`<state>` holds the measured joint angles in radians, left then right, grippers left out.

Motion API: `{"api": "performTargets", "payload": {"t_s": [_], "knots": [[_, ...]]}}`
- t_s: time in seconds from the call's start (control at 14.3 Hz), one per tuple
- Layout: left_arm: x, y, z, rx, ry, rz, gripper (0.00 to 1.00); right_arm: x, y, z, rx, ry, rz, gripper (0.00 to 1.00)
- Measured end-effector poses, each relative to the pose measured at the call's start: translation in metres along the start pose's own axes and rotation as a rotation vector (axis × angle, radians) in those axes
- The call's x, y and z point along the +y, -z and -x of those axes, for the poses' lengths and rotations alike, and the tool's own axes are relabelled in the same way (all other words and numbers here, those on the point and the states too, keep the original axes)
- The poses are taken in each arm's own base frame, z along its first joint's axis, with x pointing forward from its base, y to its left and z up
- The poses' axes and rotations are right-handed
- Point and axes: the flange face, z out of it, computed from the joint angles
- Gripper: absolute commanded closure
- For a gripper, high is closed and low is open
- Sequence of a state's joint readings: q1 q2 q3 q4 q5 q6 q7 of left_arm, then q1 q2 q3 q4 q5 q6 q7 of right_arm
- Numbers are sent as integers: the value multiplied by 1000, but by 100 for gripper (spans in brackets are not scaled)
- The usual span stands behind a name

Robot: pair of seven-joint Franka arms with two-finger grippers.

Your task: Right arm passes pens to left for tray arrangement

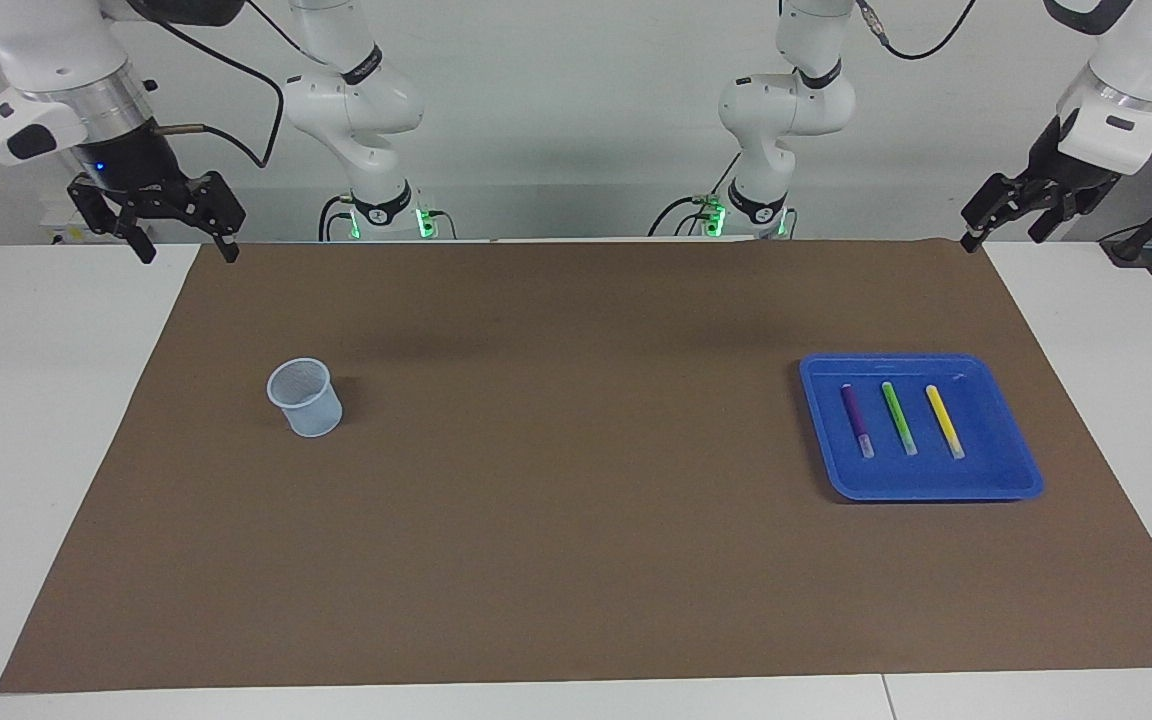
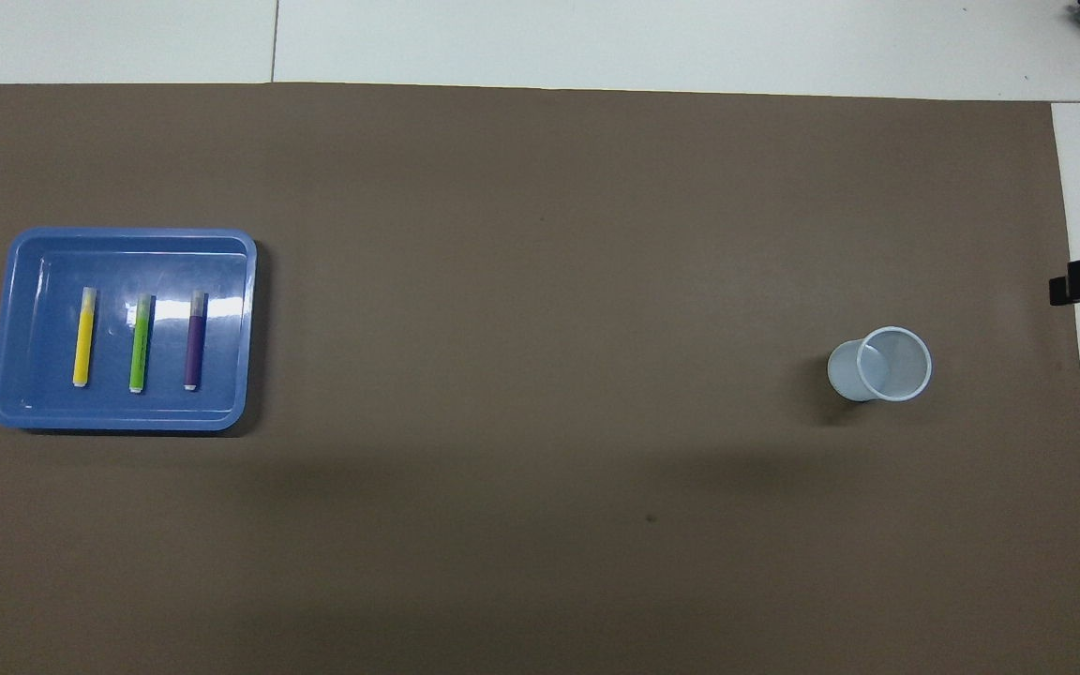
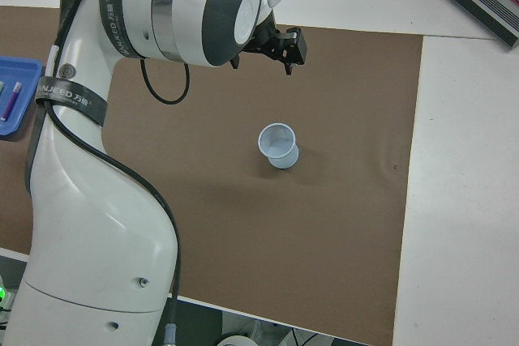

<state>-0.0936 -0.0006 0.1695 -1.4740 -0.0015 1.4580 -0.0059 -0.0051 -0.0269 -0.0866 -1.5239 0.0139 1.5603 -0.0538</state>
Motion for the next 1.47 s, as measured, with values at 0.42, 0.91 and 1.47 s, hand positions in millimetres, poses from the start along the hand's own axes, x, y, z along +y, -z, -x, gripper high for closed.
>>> {"api": "performTargets", "payload": {"t_s": [0.42,0.91,1.47], "knots": [[2,0,0,0,-5,-4,0,15,0,1,0,-28,4,0],[0,0,0,0,-1,-8,0,2,-2,-1,-6,-9,2,0],[-1,1,1,1,0,-8,0,6,3,1,6,-15,2,0]]}}
